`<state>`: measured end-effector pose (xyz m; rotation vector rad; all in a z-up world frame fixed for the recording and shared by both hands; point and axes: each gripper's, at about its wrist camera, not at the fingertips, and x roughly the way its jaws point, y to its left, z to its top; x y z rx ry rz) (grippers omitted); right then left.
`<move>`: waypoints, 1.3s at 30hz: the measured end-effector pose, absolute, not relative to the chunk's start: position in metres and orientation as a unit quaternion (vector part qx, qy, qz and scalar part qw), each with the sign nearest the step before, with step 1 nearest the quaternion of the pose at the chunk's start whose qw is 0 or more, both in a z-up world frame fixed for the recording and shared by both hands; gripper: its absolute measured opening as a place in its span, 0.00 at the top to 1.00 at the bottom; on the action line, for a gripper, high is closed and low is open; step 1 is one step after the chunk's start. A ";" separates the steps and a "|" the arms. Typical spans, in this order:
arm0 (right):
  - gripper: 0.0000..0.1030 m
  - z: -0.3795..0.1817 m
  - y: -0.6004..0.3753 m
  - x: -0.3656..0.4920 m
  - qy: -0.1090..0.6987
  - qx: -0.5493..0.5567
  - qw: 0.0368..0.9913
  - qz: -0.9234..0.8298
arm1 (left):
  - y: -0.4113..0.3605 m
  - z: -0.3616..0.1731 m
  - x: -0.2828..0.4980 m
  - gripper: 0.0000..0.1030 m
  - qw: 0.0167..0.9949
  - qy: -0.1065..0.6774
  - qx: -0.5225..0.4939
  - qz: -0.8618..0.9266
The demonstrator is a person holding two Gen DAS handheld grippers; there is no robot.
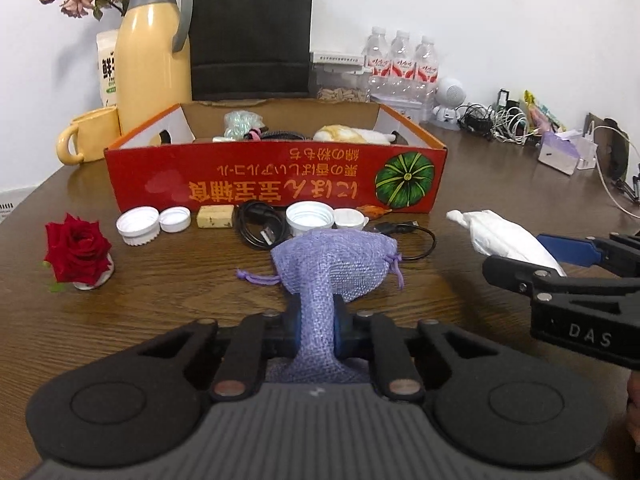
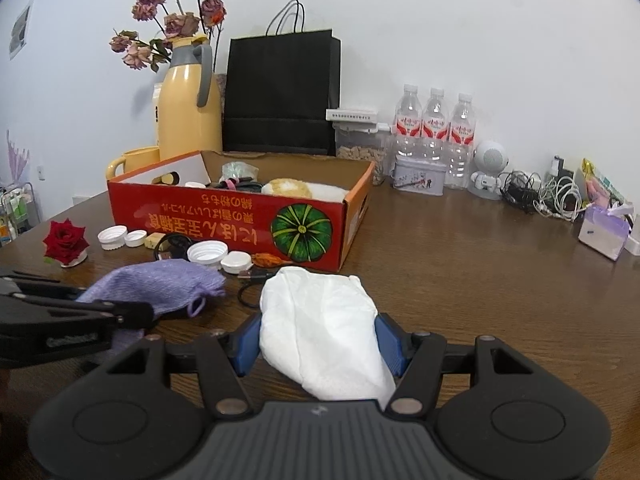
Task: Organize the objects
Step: 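Grasp the purple drawstring pouch with the left tool while the right tool holds the cloth, then lower the purple pouch and white cloth into the box and release both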
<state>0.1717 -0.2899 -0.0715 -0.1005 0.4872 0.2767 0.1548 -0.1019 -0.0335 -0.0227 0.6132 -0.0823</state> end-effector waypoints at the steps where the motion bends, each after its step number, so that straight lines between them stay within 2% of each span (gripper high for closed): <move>1: 0.43 -0.071 -0.289 0.170 0.236 -0.051 0.961 0.138 | -0.100 -0.031 0.152 0.88 0.953 0.299 -0.011 -0.044; 11: 0.44 -0.051 -0.259 0.167 0.198 -0.058 0.964 0.168 | -0.076 0.009 0.147 0.88 0.970 0.236 -0.008 -0.051; 21: 0.44 -0.007 -0.209 0.208 0.155 -0.061 0.970 0.175 | -0.044 0.054 0.197 0.88 0.984 0.175 -0.029 -0.027; 30: 0.44 0.006 -0.174 0.281 0.155 -0.060 0.974 0.155 | -0.027 0.059 0.268 0.88 0.983 0.173 -0.053 -0.013; 39: 0.44 -0.016 -0.162 0.352 0.184 -0.043 0.974 0.128 | -0.013 0.038 0.330 0.88 0.976 0.207 -0.070 0.009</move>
